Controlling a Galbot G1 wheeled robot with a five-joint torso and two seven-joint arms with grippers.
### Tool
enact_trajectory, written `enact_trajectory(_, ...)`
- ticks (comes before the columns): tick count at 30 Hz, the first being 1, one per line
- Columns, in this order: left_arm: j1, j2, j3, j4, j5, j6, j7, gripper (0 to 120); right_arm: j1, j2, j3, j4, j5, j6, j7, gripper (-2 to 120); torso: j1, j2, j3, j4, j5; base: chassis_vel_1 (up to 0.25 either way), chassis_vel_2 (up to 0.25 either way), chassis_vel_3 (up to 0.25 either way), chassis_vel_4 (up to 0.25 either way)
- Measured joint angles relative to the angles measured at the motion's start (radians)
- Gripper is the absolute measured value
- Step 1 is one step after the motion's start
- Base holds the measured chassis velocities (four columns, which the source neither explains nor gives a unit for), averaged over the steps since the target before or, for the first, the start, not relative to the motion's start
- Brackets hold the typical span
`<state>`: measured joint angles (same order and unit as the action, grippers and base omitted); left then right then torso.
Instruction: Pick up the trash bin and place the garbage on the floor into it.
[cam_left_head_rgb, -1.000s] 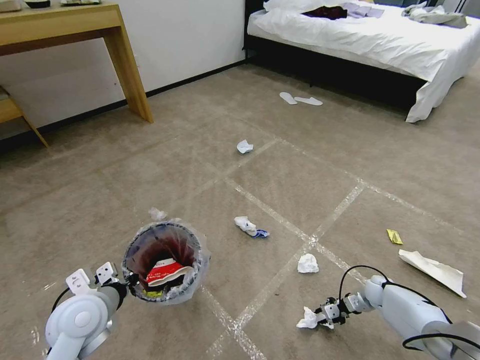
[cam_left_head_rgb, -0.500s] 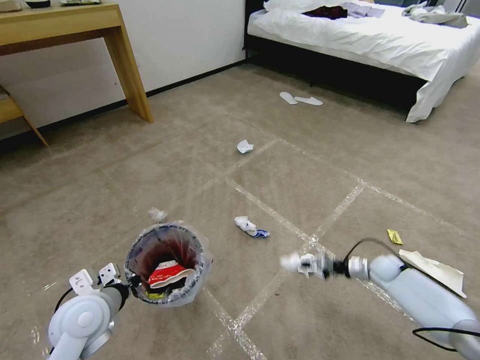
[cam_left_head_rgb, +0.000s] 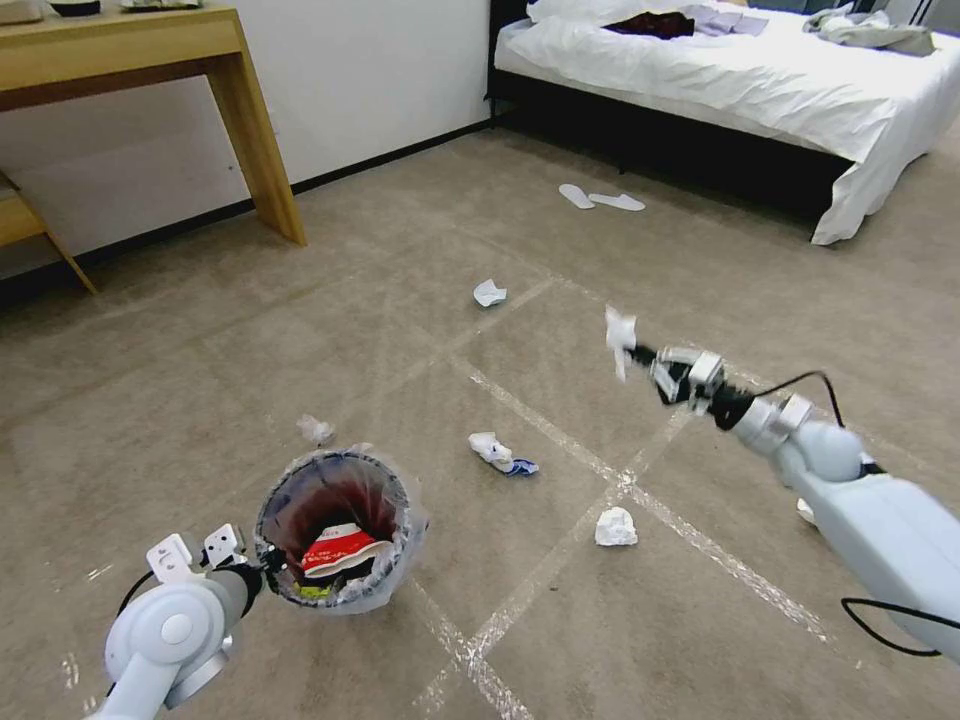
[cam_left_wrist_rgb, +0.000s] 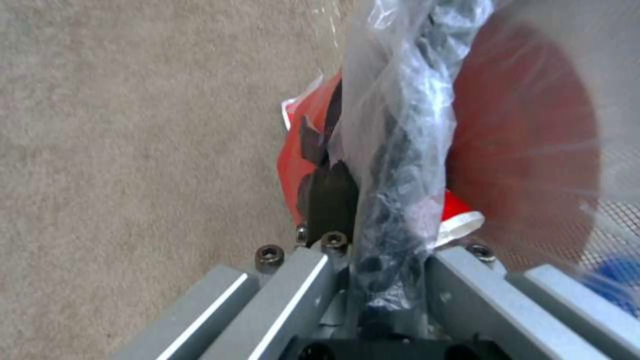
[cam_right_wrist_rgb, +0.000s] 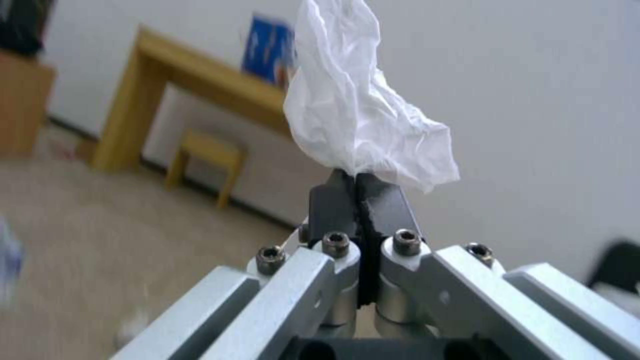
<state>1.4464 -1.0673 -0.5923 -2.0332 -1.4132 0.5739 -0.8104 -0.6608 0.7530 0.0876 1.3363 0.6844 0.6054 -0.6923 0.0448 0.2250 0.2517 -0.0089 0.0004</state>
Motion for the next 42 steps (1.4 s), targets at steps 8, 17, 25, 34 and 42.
enact_trajectory(8, -0.001, -0.019, 0.013, 0.008, 0.010, 0.002, 0.000, 0, 0.014, -0.032, 0.001, 0.210, 0.145, -0.046, -0.002, 0, 0.000, 0.000, 0.000, -0.0001, -0.0005, 0.000, 0.000, 0.000, 0.000)
enact_trajectory(17, 0.008, -0.020, 0.001, 0.003, 0.009, -0.003, 0.004, 0, 0.160, 0.018, -0.262, 0.377, 0.183, -0.082, -0.041, 0, 0.000, 0.000, 0.000, 0.0000, -0.0004, 0.000, 0.000, 0.000, 0.000)
enact_trajectory(25, 0.012, -0.030, 0.004, 0.001, 0.013, -0.003, 0.004, 0, 0.263, 0.091, -0.476, 0.344, 0.137, -0.081, -0.059, 0, 0.000, 0.000, 0.000, 0.0000, -0.0003, 0.000, 0.000, 0.000, 0.000)
enact_trajectory(34, 0.013, -0.029, 0.000, -0.001, 0.013, -0.004, 0.004, 0, 0.333, 0.127, -0.613, 0.306, 0.098, -0.060, -0.073, 0, 0.000, 0.000, 0.000, -0.0001, -0.0003, 0.000, 0.000, 0.000, 0.000)
enact_trajectory(42, 0.017, -0.029, -0.003, -0.014, 0.012, -0.005, 0.003, 0, 0.370, 0.162, -0.674, 0.253, 0.080, -0.049, -0.079, 0, 0.000, 0.000, 0.000, 0.0000, -0.0002, 0.000, 0.000, 0.000, 0.000)
